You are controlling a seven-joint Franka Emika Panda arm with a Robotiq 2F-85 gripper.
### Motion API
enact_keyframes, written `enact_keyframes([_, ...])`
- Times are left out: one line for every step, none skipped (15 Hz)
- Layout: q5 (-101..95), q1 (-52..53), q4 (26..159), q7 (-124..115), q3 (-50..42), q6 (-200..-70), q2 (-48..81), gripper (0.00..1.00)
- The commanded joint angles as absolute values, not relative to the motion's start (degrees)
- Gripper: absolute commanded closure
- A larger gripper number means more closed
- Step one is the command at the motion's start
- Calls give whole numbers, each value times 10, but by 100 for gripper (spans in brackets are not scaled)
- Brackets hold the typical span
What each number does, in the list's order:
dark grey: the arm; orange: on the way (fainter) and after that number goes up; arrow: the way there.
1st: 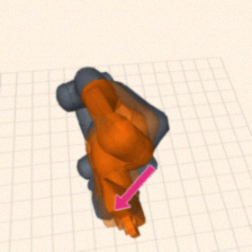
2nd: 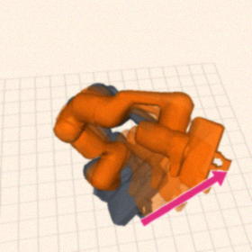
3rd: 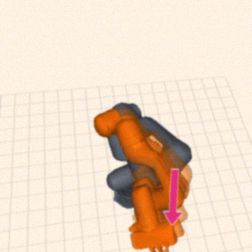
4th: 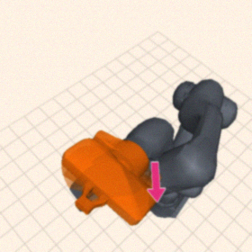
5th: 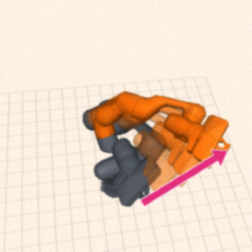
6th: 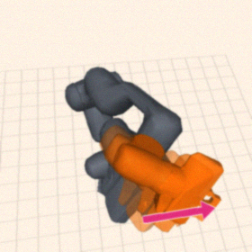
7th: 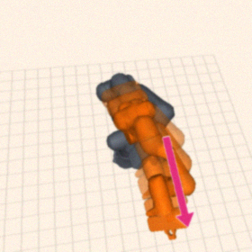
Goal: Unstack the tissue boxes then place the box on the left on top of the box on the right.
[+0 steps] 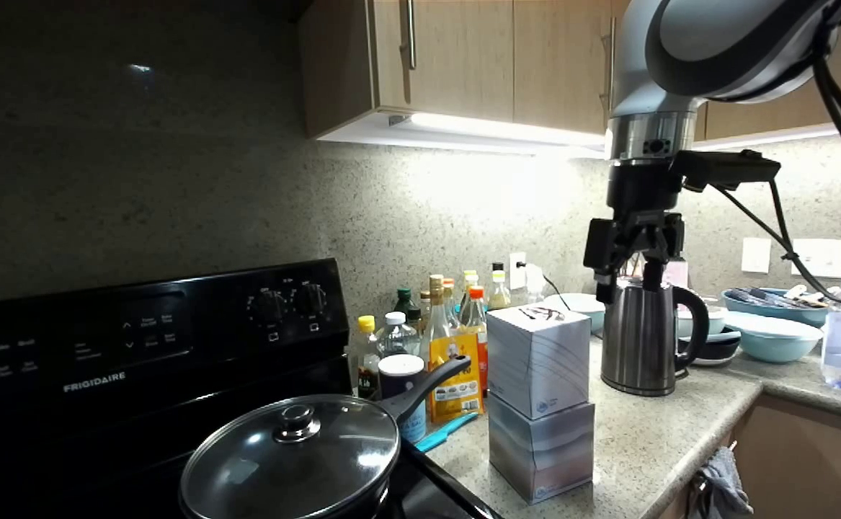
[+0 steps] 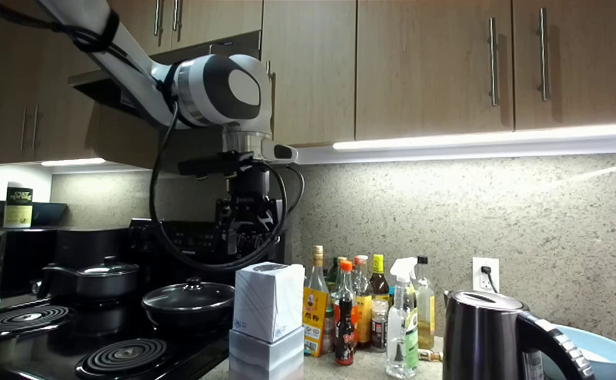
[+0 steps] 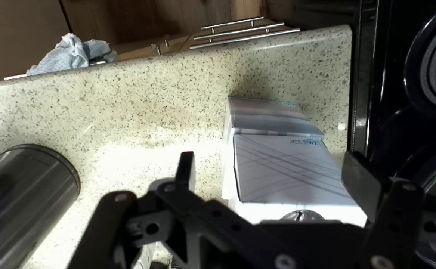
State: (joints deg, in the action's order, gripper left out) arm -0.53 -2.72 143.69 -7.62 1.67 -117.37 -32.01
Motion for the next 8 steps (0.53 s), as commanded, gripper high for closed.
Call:
enact_keyframes([-19, -27, 1367, -98, 34, -1178, -227, 0])
enact_keyframes([-23, -26, 1341, -104, 40, -1173, -199, 0])
enact_keyframes([-27, -26, 1322, -107, 43, -1171, -177, 0])
enact_keyframes([-32, -26, 1295, -114, 47, -1165, -151, 0])
enact_keyframes([-41, -25, 1271, -122, 50, -1160, -127, 0])
enact_keyframes([-52, -25, 1248, -133, 53, -1157, -108, 0])
enact_keyframes([-66, -25, 1228, -151, 54, -1153, -92, 0])
enact_keyframes([-79, -24, 1214, -164, 54, -1152, -83, 0])
